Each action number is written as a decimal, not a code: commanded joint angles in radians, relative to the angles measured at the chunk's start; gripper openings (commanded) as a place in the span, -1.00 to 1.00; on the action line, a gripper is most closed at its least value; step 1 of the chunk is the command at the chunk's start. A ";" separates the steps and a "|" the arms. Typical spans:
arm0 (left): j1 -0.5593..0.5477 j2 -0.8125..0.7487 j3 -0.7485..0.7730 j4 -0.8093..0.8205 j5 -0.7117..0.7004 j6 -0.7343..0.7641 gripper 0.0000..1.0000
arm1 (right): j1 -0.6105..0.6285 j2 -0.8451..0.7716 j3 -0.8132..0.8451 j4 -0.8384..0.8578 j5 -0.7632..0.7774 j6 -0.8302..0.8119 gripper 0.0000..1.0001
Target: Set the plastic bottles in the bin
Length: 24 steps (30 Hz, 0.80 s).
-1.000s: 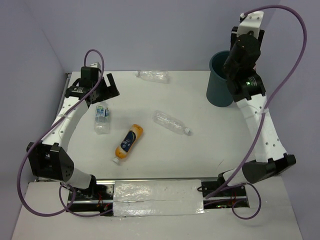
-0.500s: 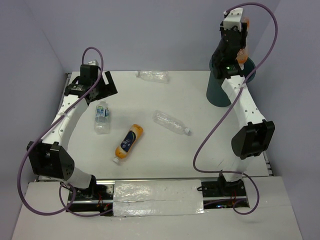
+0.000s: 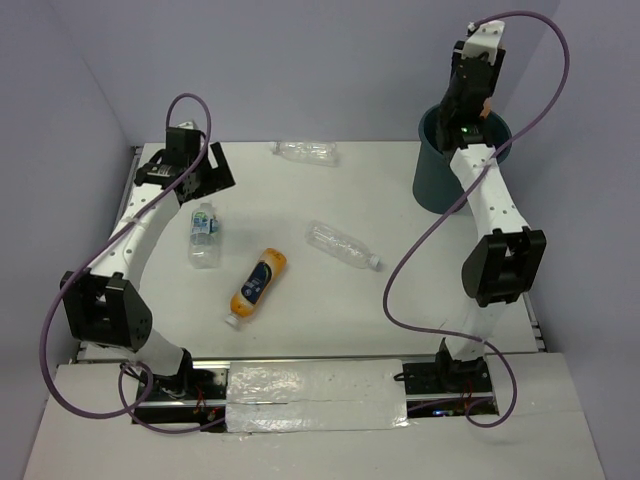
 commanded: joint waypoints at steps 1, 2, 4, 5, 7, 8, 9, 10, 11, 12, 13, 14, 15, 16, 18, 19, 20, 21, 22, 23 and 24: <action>-0.003 0.026 0.037 -0.023 -0.050 -0.014 0.99 | 0.005 0.007 -0.029 0.057 -0.005 0.045 0.04; -0.003 0.029 0.041 -0.028 -0.056 -0.013 0.99 | 0.005 0.012 -0.032 0.055 0.000 0.051 0.06; -0.003 0.035 0.041 -0.036 -0.065 -0.006 0.99 | 0.006 0.015 -0.043 0.040 0.003 0.074 0.28; -0.003 0.035 0.040 -0.033 -0.068 -0.002 0.99 | 0.006 0.015 -0.041 0.031 -0.004 0.083 0.39; -0.003 0.032 0.040 -0.034 -0.073 0.000 0.99 | 0.009 0.009 -0.040 0.003 -0.017 0.087 0.69; -0.003 0.031 0.040 -0.033 -0.081 0.000 0.99 | 0.011 0.004 -0.038 0.000 -0.012 0.080 0.75; -0.003 0.028 0.040 -0.031 -0.082 0.000 0.99 | 0.020 -0.008 -0.034 -0.004 -0.005 0.067 0.83; -0.003 0.026 0.041 -0.034 -0.084 0.001 0.99 | 0.025 -0.016 -0.018 -0.009 0.003 0.057 0.86; -0.003 0.024 0.044 -0.036 -0.087 0.004 0.99 | 0.029 -0.028 -0.011 -0.014 0.005 0.048 0.87; -0.003 0.020 0.046 -0.039 -0.088 0.006 0.99 | 0.045 -0.040 0.008 -0.026 0.002 0.038 0.89; -0.003 0.015 0.049 -0.040 -0.088 0.006 0.99 | 0.048 -0.071 0.020 -0.040 -0.005 0.036 0.89; -0.003 0.012 0.057 -0.043 -0.090 0.010 0.99 | 0.057 -0.086 0.032 -0.055 -0.014 0.037 0.90; -0.003 0.002 0.061 -0.049 -0.092 0.012 0.99 | 0.075 -0.102 0.061 -0.107 -0.030 0.051 0.91; -0.003 -0.006 0.067 -0.056 -0.095 0.013 0.99 | 0.088 -0.135 0.080 -0.147 -0.046 0.060 0.91; -0.003 -0.029 0.072 -0.068 -0.111 0.018 0.99 | 0.135 -0.171 0.106 -0.266 -0.101 0.097 0.89; -0.003 -0.038 0.070 -0.074 -0.121 0.021 0.99 | 0.156 -0.212 0.103 -0.300 -0.107 0.109 0.89; -0.003 -0.048 0.067 -0.079 -0.139 0.020 0.99 | 0.179 -0.240 0.089 -0.345 -0.115 0.128 0.88; -0.002 -0.061 0.064 -0.091 -0.145 0.020 0.99 | 0.204 -0.272 0.021 -0.351 -0.126 0.139 0.87; -0.002 -0.069 0.058 -0.098 -0.151 0.018 0.99 | 0.260 -0.307 -0.032 -0.356 -0.142 0.139 0.85; -0.003 -0.074 0.055 -0.106 -0.156 0.015 0.99 | 0.293 -0.386 -0.088 -0.347 -0.161 0.114 0.84; -0.002 -0.083 0.052 -0.124 -0.161 0.012 0.99 | 0.331 -0.425 -0.210 -0.334 -0.144 0.117 0.83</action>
